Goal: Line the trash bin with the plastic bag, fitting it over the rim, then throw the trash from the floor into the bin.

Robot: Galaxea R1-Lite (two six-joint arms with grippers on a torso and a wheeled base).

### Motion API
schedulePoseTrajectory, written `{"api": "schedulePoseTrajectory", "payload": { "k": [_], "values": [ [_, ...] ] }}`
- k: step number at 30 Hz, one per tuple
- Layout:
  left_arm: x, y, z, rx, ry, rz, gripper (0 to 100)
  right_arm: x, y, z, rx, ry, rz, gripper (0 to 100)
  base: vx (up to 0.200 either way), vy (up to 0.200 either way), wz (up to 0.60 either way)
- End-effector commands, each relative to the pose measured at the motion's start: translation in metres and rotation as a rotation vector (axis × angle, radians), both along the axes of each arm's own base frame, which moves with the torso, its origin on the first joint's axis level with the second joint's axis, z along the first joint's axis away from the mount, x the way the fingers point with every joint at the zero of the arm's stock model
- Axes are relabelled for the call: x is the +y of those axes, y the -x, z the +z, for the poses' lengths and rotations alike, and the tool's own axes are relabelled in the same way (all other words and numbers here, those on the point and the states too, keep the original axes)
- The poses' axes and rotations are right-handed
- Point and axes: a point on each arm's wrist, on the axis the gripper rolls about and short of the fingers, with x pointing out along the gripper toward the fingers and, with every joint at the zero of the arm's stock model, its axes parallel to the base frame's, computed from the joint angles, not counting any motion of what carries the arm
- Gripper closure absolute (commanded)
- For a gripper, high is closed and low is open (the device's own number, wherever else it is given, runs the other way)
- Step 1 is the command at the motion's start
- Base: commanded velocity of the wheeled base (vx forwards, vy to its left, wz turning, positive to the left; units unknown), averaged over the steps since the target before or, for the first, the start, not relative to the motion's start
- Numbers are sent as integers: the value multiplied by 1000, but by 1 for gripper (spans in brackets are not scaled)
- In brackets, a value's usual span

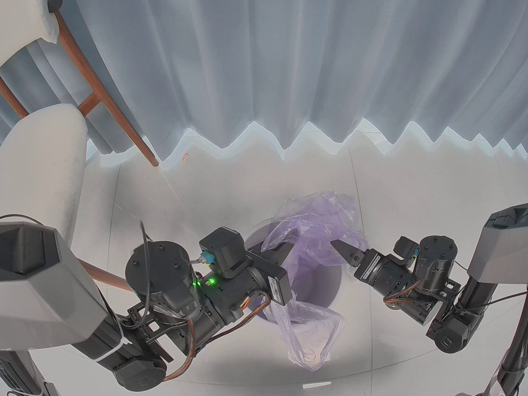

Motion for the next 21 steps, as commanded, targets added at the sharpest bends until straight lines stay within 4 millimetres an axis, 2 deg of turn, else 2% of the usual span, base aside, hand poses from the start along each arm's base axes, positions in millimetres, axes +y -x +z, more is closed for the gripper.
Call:
{"api": "schedulePoseTrajectory", "payload": {
  "k": [1,11,12,21],
  "values": [
    [-6,-8,-2,-4,11,17,100,0,1,-1,2,5,3,0,0,0,0],
    [-7,-5,-4,4,4,9,100,0,2,-1,5,8,7,0,0,0,0],
    [-6,-6,-4,6,4,12,100,0,2,-2,7,8,7,100,0,0,0],
    [-6,-6,-5,7,2,9,100,0,2,4,-35,-17,9,100,0,0,0]
  ]
}}
